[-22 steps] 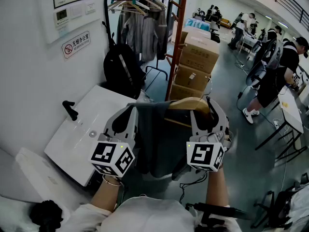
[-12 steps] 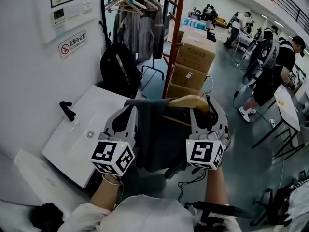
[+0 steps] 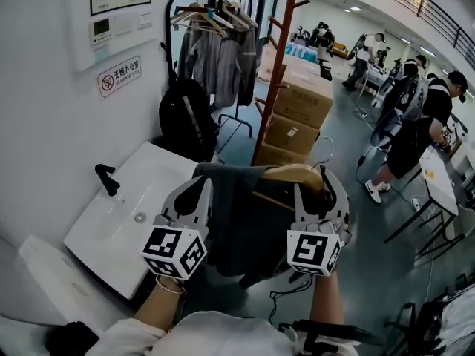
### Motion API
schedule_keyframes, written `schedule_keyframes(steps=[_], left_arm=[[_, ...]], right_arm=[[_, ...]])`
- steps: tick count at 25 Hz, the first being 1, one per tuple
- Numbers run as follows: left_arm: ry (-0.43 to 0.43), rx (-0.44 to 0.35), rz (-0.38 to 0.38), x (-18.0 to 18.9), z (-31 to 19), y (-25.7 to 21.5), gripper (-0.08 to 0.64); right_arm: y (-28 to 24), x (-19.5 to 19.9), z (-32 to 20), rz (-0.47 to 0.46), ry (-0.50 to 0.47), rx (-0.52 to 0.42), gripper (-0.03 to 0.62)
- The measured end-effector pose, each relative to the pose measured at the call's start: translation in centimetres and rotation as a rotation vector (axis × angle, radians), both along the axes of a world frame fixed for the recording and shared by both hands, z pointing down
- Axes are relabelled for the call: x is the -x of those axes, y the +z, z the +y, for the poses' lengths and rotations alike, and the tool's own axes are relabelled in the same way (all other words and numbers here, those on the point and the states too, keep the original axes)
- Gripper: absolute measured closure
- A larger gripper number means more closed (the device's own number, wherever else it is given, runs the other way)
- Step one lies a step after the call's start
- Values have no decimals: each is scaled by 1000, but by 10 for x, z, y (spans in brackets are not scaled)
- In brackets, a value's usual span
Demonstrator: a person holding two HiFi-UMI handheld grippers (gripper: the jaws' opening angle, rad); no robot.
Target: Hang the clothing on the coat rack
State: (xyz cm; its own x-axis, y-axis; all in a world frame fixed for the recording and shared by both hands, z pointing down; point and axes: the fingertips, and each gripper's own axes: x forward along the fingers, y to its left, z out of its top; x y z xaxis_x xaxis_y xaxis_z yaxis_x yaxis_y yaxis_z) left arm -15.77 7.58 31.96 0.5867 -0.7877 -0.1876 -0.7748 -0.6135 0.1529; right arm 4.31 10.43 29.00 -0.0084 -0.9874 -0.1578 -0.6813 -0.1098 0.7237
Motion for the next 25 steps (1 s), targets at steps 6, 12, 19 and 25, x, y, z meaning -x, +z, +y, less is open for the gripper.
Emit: schedule_keyframes(steps=[6,12,19,25], left_arm=[[7,11,-5,2,-4,8,552],[-14,24,-3,5,-14,15,552],[-69,32,12,1,-47,17,552],[-75,24,0,-34,-82,14,552]], right_arm=[[7,-1,-5,-12,-1,14,364],[13,-4,-20,-11,-15,24,364],[12,-17,-56,-2,-45,31,364],[10,-46,-96,-11,-69,32,364]])
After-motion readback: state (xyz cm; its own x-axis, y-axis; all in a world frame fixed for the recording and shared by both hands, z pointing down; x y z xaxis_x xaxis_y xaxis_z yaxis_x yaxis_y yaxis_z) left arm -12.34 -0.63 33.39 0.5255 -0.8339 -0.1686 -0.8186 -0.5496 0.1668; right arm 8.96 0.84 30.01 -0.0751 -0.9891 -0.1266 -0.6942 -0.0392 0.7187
